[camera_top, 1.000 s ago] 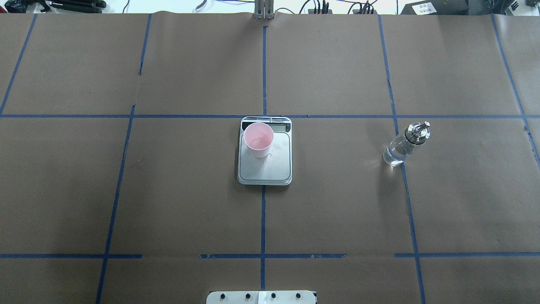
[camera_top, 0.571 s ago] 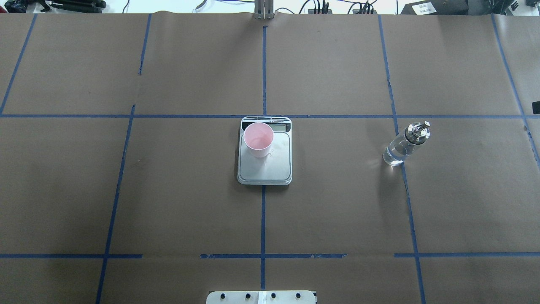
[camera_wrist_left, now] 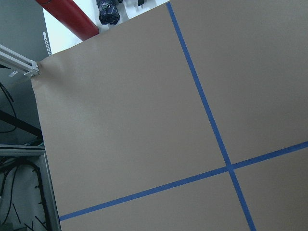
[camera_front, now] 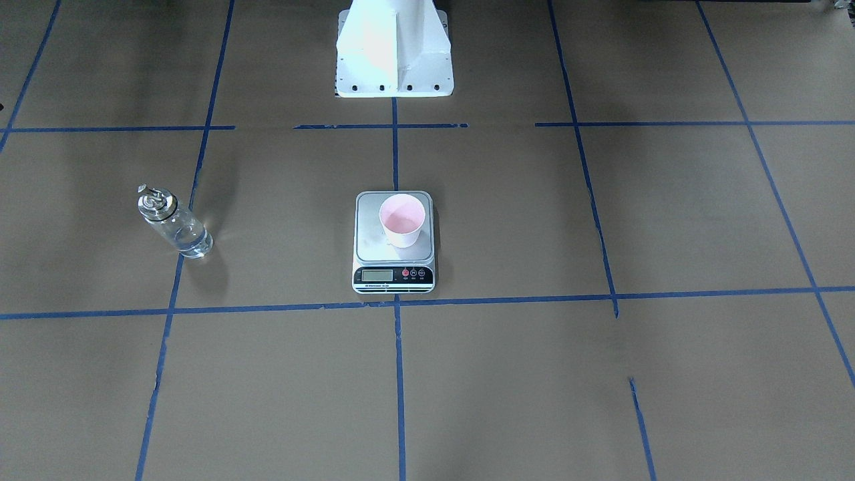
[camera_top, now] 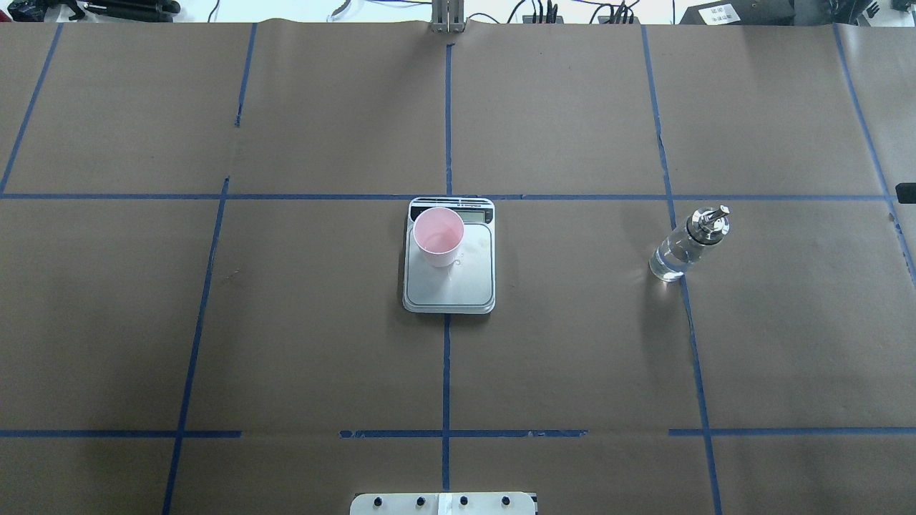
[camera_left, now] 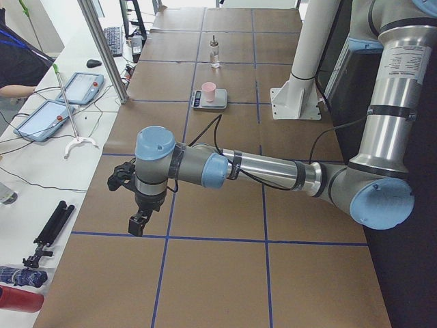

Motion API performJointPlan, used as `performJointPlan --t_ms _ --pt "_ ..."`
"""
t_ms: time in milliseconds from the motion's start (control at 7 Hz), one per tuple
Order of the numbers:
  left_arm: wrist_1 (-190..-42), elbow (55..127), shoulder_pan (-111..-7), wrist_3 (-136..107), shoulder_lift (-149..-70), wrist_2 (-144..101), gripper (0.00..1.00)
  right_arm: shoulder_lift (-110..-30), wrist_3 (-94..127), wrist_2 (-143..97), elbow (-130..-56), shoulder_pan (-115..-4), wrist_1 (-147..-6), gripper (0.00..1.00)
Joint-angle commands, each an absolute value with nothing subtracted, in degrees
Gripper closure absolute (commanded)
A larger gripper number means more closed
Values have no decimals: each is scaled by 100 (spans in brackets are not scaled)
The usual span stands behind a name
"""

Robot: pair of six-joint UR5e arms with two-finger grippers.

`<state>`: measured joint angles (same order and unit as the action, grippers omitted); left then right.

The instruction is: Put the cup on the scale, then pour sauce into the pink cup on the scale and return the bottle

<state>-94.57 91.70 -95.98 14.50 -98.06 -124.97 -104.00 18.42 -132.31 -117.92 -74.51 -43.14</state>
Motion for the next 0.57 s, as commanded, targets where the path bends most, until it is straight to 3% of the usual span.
performJointPlan --t_ms 0,429 --pt "-9457 9193 -9598 1450 -9800 -12498 0 -9918 1372 -13733 -10438 -7444 -2887 0" --pt "-9457 9211 -9598 1441 -9800 -12542 0 -9205 941 -14351 -8532 -7418 -1298 0"
